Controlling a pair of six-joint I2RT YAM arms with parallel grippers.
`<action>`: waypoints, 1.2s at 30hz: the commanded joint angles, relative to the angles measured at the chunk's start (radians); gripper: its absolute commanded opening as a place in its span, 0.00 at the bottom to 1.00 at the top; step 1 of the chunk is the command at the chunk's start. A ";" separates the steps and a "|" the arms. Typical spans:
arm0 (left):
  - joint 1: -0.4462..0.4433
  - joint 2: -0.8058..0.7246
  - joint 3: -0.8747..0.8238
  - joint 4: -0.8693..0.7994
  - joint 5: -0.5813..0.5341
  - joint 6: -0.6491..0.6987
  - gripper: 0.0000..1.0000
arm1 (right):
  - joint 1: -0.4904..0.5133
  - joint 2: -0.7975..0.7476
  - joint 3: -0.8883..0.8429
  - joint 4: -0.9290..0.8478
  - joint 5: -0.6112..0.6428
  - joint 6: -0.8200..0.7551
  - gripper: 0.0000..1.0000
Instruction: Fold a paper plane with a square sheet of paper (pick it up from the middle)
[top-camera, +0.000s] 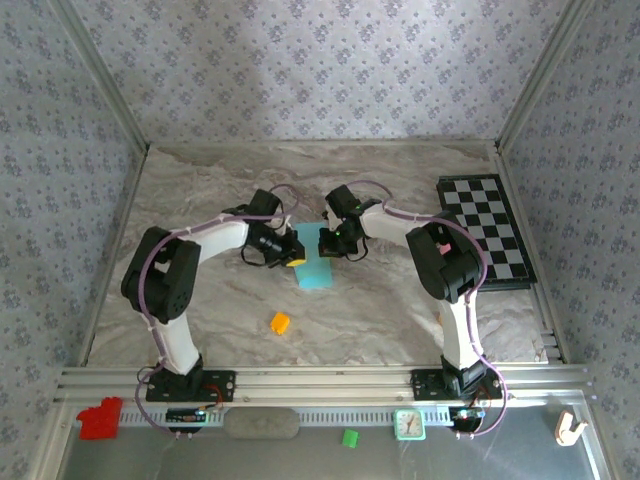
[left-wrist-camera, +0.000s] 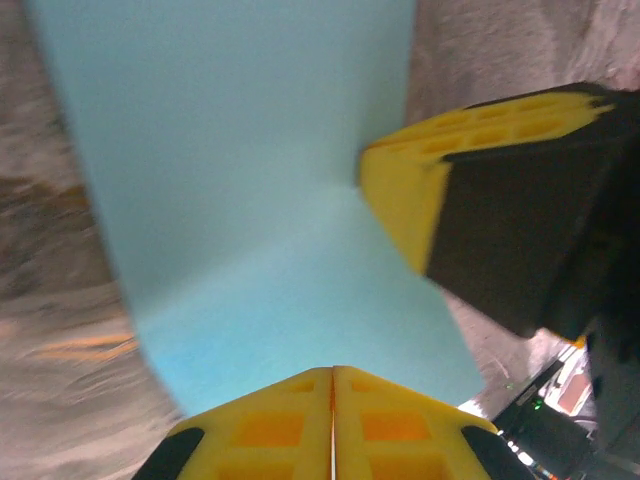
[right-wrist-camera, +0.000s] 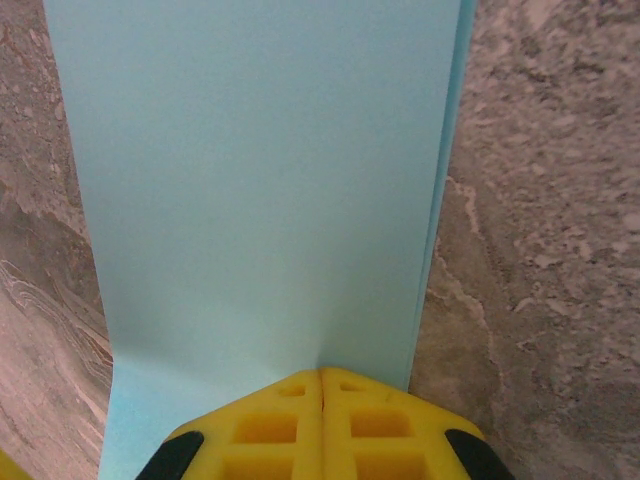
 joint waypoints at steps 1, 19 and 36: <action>-0.018 0.058 0.033 0.004 0.008 -0.020 0.09 | -0.020 0.132 -0.085 -0.172 0.161 0.004 0.04; -0.004 0.109 -0.113 -0.051 -0.046 0.067 0.09 | -0.037 0.147 -0.100 -0.152 0.150 -0.005 0.04; -0.025 -0.036 -0.233 -0.109 -0.069 0.145 0.09 | -0.041 0.151 -0.109 -0.149 0.156 0.007 0.04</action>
